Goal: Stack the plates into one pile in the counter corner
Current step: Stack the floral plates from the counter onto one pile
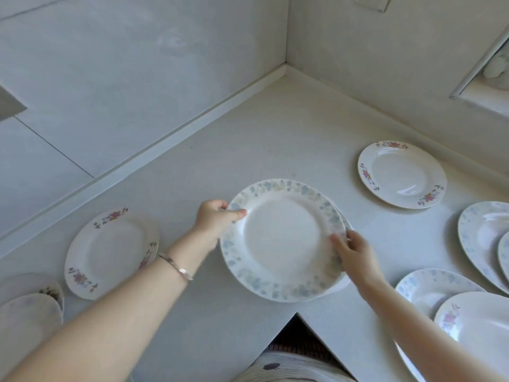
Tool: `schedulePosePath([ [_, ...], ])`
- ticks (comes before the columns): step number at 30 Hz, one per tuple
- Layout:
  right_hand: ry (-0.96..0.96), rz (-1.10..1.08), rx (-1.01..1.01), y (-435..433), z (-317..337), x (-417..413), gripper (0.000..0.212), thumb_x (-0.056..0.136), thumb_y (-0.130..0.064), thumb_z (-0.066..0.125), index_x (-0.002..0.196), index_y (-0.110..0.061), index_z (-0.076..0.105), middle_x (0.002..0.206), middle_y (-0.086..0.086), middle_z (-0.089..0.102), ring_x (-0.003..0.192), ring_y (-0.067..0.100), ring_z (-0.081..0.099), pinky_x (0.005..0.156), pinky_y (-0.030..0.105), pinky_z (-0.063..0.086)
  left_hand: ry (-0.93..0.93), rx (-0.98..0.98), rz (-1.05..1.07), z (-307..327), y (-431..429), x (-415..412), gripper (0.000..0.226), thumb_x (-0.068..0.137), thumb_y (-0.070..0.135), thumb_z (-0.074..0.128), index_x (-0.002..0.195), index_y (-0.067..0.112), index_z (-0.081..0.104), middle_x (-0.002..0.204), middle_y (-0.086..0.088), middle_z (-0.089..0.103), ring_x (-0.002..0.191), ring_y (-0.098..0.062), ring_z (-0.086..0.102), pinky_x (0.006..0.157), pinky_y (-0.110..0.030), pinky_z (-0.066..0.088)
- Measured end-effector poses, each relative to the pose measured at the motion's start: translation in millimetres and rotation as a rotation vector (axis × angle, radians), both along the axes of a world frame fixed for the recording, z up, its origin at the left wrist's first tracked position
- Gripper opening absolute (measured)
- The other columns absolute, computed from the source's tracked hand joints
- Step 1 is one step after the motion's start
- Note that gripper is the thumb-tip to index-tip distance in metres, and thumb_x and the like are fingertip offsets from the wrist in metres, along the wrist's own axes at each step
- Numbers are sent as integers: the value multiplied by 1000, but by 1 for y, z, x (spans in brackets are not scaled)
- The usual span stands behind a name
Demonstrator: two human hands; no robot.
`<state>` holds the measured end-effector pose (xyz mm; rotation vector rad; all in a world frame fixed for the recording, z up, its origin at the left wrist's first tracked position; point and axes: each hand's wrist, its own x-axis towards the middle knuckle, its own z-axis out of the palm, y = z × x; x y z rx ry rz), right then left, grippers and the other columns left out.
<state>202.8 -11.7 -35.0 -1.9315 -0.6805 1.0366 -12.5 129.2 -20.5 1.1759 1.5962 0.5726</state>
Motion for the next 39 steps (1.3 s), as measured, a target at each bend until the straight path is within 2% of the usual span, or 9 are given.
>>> schedulePosePath([
  [5, -330, 92, -159, -1, -23, 36, 23, 93, -22, 49, 76, -7, 50, 58, 6, 46, 52, 19, 39, 49, 30, 31, 422, 34, -270, -34, -23, 37, 41, 75, 34, 71, 57, 16, 40, 64, -3, 53, 63, -22, 50, 55, -29, 32],
  [7, -363, 101, -207, 0, -30, 41, 28, 93, -23, 49, 73, -3, 50, 56, 8, 45, 51, 20, 37, 49, 30, 31, 481, 20, -350, -38, -27, 44, 30, 80, 38, 64, 76, 11, 55, 86, -9, 65, 82, -28, 61, 65, -28, 39],
  [10, -392, 101, -264, 4, -35, 43, 26, 92, -24, 48, 78, -4, 55, 54, 6, 47, 50, 19, 41, 46, 26, 33, 594, 24, -401, -44, -27, 52, 46, 85, 41, 57, 112, 4, 58, 114, -12, 66, 107, -31, 61, 82, -33, 47],
  [15, -445, 101, -323, 9, -39, 45, 25, 91, -31, 47, 94, -12, 62, 56, 2, 49, 59, 23, 48, 47, 28, 32, 734, 49, -463, -44, -20, 61, 41, 89, 39, 54, 109, 4, 58, 116, -14, 64, 109, -33, 60, 82, -33, 47],
  [21, -617, 232, -416, 17, -36, 49, 39, 92, -39, 44, 118, -14, 58, 104, 16, 67, 100, 34, 60, 72, 34, 43, 867, 42, -558, -44, -15, 65, 41, 91, 39, 52, 112, 3, 57, 116, -14, 65, 108, -32, 61, 81, -32, 47],
  [27, -794, 374, -513, 22, -36, 55, 43, 94, -45, 35, 122, -19, 55, 108, 10, 67, 100, 30, 61, 69, 29, 38, 927, 53, -577, -41, -13, 66, 43, 93, 40, 45, 119, 7, 51, 118, -13, 63, 109, -32, 61, 76, -33, 46],
  [30, -747, 294, -424, 18, -46, 50, 44, 95, -42, 37, 123, -13, 53, 117, 10, 59, 105, 32, 57, 76, 32, 39, 754, 76, -465, -47, -23, 64, 37, 95, 28, 41, 121, 2, 46, 127, -18, 52, 115, -35, 53, 89, -36, 43],
  [34, -481, 110, -257, 11, -69, 35, 54, 93, -37, 44, 141, -13, 36, 143, 10, 36, 133, 30, 28, 109, 38, 25, 217, -17, -174, -50, -47, 63, 53, 97, 20, 37, 147, 9, 22, 154, -7, 28, 141, -20, 29, 112, -27, 25],
  [39, -262, -85, -91, 16, -81, 25, 55, 93, -29, 47, 142, -8, 33, 149, 12, 31, 138, 27, 26, 116, 38, 20, -26, -122, -42, -54, -59, 63, 59, 98, 24, 38, 150, 20, 10, 158, 2, 15, 146, -14, 17, 119, -31, 17],
])
